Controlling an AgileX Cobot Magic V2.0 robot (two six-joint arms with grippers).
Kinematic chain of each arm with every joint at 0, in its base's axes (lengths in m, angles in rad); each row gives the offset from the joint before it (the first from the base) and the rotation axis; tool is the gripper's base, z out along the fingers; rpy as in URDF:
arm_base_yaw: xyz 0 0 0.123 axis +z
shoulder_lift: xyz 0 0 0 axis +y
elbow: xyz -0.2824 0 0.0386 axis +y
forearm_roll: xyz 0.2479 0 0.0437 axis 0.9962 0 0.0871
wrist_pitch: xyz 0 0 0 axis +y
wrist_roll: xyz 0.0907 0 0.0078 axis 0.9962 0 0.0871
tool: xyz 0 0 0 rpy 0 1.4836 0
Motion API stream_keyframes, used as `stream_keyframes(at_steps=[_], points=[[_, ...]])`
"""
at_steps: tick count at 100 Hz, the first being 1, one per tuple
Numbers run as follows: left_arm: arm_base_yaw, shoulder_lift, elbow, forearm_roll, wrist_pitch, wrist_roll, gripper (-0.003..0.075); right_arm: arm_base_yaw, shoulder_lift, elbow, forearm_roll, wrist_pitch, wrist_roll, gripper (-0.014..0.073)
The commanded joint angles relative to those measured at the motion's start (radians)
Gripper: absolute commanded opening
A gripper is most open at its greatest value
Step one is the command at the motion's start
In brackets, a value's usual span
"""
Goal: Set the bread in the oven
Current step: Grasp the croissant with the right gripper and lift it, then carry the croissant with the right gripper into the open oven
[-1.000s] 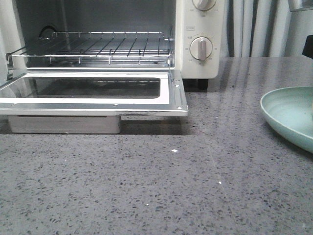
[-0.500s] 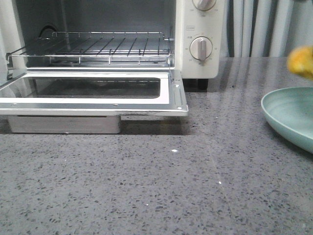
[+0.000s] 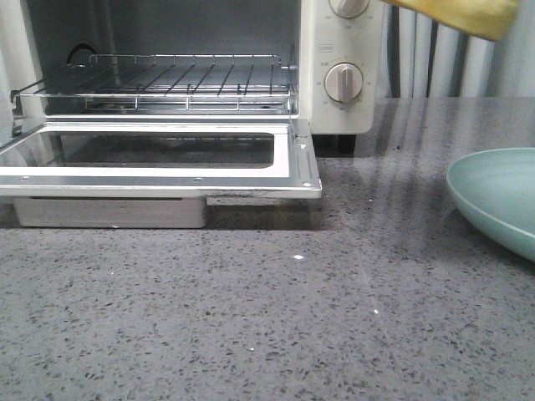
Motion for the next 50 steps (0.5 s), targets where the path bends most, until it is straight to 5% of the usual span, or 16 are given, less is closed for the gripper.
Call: stream_keyframes(at_steps=[1,50], points=[[0.003,0.007,-0.034,-0.028,-0.022,-0.011,-0.002,0.039,0.005,-0.064,-0.012,0.048,-0.042,-0.0066],[0.003,0.006,-0.069,-0.028,0.029,-0.011,-0.002,0.082,0.285,-0.352,-0.093,0.046,-0.127,-0.0066]])
